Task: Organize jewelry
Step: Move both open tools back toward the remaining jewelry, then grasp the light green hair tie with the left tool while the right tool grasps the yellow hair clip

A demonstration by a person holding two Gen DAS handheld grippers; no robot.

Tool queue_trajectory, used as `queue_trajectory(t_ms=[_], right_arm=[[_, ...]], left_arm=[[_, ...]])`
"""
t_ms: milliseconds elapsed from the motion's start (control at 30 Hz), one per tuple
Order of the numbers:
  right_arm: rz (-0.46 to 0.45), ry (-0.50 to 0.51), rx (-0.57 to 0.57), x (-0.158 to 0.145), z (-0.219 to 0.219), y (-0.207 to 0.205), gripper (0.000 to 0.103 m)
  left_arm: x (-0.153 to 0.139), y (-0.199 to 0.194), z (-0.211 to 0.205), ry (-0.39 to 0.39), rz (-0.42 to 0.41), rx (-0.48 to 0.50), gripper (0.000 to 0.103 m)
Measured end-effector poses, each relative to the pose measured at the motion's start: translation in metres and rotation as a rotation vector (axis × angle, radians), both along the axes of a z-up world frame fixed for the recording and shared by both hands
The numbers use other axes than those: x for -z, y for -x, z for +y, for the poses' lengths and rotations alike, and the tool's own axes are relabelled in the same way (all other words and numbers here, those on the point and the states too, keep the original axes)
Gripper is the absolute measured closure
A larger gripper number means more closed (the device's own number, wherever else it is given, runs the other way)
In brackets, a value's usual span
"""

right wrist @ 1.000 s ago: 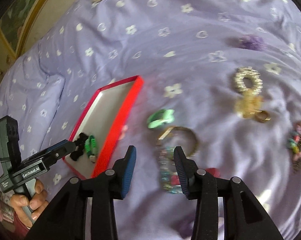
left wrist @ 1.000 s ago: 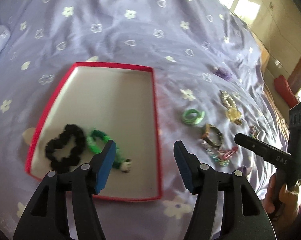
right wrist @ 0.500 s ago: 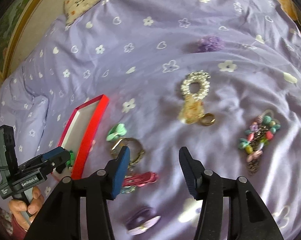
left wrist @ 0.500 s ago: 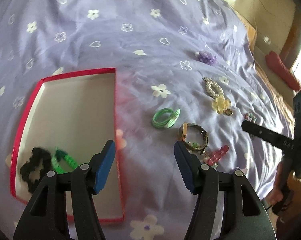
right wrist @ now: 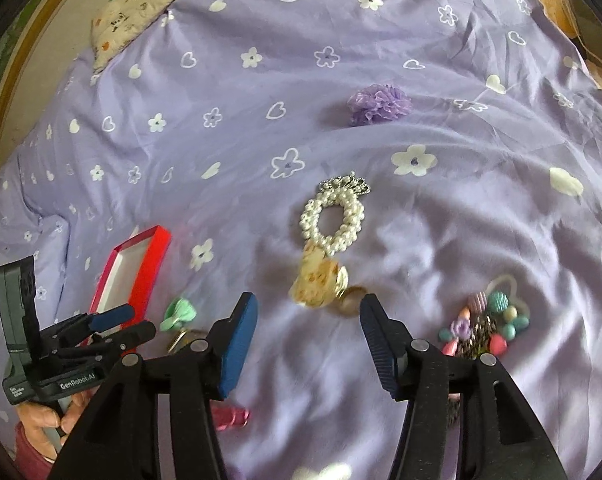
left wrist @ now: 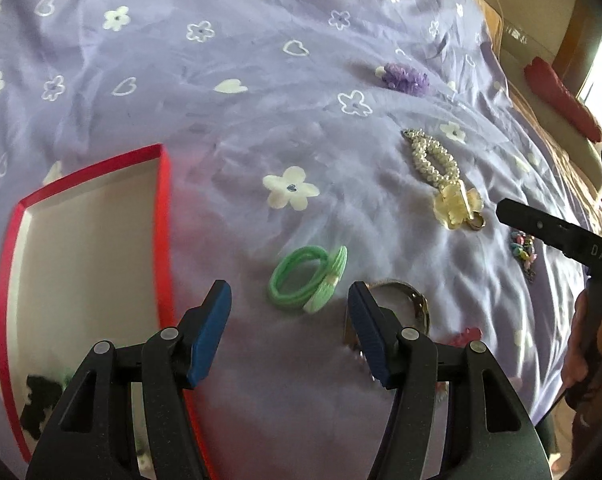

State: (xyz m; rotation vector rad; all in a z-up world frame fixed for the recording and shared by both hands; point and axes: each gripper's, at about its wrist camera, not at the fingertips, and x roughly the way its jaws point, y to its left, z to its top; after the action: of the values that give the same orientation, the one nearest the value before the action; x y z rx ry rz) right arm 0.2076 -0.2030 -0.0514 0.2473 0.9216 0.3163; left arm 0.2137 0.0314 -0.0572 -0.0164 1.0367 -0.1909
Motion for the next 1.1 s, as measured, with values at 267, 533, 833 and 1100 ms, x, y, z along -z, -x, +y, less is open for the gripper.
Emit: queue_trajectory(t_ms=[267,533,833,1100], right_arm=[[0.021,0.045,-0.021,0.020,0.011,-0.020,0.048],[0.002,0.078,-0.033,0.024,0.020,-0.023,0.074],[-0.043,0.043,-0.059,0.003,0.027,-0.006,0.074],[-0.043,-0.005,-0.120,-0.007,0.056,0.004,0.074]], left_arm=[[0.023,-0.018,-0.008,-0.011,0.039,0.018,0.049],[0.022,-0.017,-0.003,0.035,0.033,0.027,0.088],[0.002,0.000,0.016,0.111,-0.015,-0.018,0.093],[-0.019,0.028,0.041,0.145,-0.057,-0.057,0.093]])
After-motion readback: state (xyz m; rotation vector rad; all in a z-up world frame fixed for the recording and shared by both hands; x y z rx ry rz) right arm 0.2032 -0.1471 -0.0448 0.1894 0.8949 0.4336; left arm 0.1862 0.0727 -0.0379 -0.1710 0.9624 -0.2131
